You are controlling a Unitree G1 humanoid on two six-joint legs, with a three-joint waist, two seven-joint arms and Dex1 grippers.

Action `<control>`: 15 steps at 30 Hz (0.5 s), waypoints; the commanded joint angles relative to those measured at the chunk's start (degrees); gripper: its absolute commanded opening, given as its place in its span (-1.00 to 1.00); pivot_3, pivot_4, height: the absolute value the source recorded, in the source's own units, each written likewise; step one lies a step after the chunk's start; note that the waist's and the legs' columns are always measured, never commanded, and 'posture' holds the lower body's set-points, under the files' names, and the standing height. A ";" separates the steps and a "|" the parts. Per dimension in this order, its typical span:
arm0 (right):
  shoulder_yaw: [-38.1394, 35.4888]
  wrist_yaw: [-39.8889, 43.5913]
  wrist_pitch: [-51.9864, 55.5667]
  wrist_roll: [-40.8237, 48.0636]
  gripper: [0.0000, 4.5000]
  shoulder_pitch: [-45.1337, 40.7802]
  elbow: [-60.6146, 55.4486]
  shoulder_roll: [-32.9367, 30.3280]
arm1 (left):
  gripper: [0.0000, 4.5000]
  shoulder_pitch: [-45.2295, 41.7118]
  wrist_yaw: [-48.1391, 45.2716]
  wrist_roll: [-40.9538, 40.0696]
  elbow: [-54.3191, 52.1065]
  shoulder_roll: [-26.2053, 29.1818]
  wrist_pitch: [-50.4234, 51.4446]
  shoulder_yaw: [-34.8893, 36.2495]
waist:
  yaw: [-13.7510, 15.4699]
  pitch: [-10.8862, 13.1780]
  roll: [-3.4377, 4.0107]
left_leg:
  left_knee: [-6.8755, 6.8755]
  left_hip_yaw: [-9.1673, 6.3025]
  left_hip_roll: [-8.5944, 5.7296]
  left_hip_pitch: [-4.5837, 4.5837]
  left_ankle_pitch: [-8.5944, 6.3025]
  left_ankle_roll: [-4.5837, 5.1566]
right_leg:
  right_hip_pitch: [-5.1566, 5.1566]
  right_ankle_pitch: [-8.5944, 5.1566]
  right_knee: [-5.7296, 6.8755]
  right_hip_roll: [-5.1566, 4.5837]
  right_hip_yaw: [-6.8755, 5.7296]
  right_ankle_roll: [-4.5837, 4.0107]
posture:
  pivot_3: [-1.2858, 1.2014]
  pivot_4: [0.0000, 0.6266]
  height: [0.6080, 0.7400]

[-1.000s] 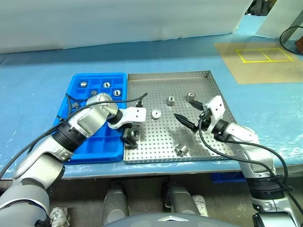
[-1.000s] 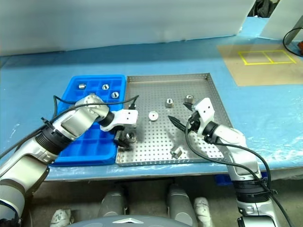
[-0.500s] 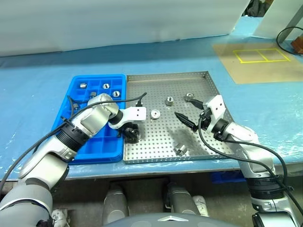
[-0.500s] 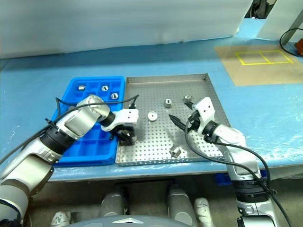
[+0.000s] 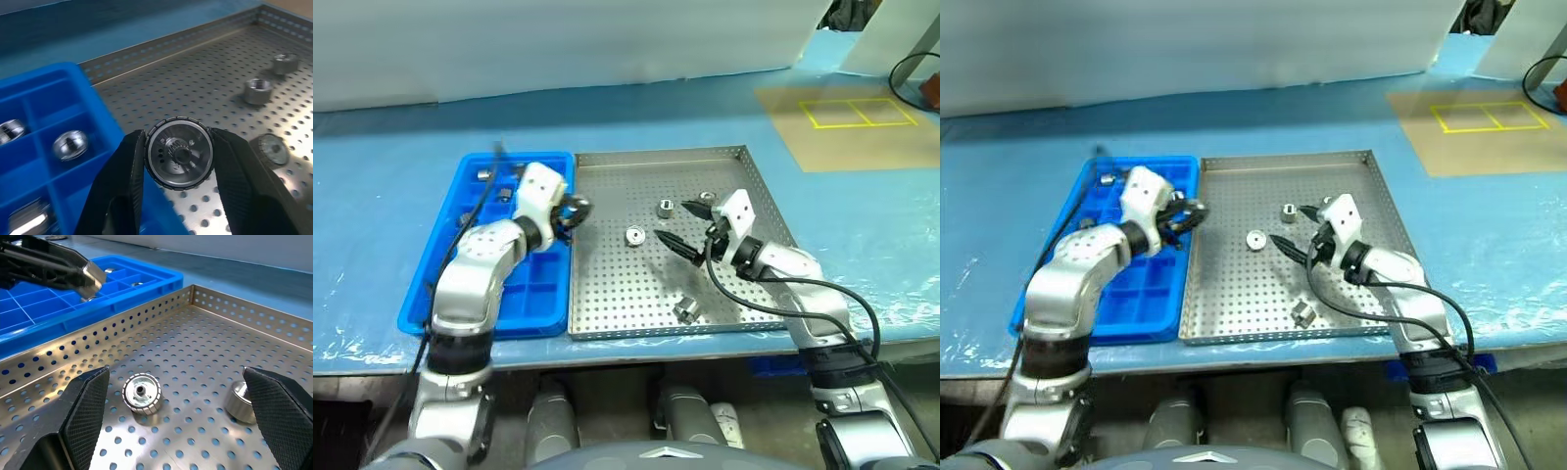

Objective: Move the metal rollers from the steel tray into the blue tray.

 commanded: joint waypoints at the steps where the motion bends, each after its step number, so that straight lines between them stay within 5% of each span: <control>1: 0.97 2.35 -2.63 -0.26 1.00 -3.06 1.88 0.76 | -0.25 3.75 9.27 1.57 -7.89 -2.40 -3.02 5.89 | 0.85 0.01 -0.01 | 0.00 -0.01 0.00 0.00 0.00 0.00 | -0.01 0.00 0.00 0.00 -0.01 0.00 | 0.02 -0.52 1.00; 7: 2.13 4.72 -4.00 -0.92 1.00 -5.25 5.32 1.90 | -0.25 9.72 21.14 1.44 -13.16 -8.47 -5.10 14.75 | 2.47 0.05 -0.08 | -0.05 -0.02 0.02 -0.03 -0.02 0.03 | -0.02 -0.01 -0.10 0.00 -0.05 0.01 | 0.05 -0.52 1.00; 15: 1.45 5.44 -3.91 -1.22 1.00 -4.80 5.03 1.52 | -0.25 13.91 23.85 -0.55 -12.12 -8.91 -5.91 14.96 | 3.71 0.08 -0.14 | -0.04 -0.02 0.02 -0.07 -0.03 0.04 | -0.06 -0.01 -0.09 -0.01 -0.05 0.03 | 0.04 -0.52 1.00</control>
